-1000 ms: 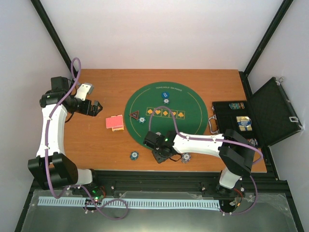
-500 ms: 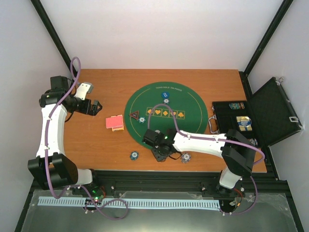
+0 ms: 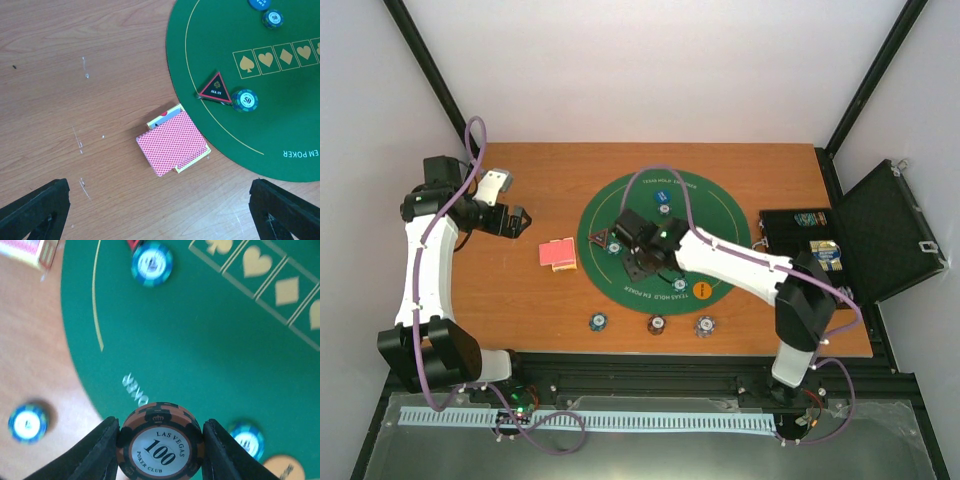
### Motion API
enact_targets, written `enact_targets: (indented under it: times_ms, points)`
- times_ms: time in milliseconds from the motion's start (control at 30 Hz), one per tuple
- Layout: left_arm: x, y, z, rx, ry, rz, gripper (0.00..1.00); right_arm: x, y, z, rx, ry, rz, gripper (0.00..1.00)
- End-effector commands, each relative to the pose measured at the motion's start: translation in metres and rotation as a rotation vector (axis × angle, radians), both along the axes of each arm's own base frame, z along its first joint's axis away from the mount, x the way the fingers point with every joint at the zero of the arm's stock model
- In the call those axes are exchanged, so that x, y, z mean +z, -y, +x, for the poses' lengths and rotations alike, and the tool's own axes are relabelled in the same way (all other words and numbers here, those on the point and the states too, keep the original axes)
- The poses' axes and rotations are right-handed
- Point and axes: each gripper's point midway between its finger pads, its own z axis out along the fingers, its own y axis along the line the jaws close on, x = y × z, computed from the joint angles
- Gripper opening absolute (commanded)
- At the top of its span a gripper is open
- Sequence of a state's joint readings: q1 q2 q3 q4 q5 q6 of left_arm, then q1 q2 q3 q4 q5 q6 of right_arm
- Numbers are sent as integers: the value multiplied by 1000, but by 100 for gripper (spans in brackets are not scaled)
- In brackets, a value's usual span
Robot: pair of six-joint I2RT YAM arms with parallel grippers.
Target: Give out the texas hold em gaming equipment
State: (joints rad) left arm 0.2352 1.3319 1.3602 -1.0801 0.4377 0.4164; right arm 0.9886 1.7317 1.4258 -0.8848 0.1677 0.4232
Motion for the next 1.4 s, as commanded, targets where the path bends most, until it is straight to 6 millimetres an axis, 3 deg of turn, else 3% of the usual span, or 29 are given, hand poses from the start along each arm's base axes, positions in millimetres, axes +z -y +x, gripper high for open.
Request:
enact_targets:
  times_ms: [0,200,467,667,1000,1167,1367]
  points:
    - [18,-1,-1,1,41,4,100,-1,-4,51,-11,27,0,30]
    - [19,-2,0,0,47,9,100,-26,-16,113,-45,-7,-9,30]
    - [15,-1,3,-6,38,1,100,-64,-37,154,-54,-59,-5,30]
    - [14,1,9,-2,37,-26,100,-76,-56,174,-48,-68,23,30]
    - [12,-1,10,-5,39,-13,100,-113,-61,178,-58,-120,12,32]
    - [12,0,11,1,38,-26,100,-103,-64,185,-68,-106,40,52]
    - [13,1,11,10,34,-37,100,-66,-63,194,-75,-57,69,57]
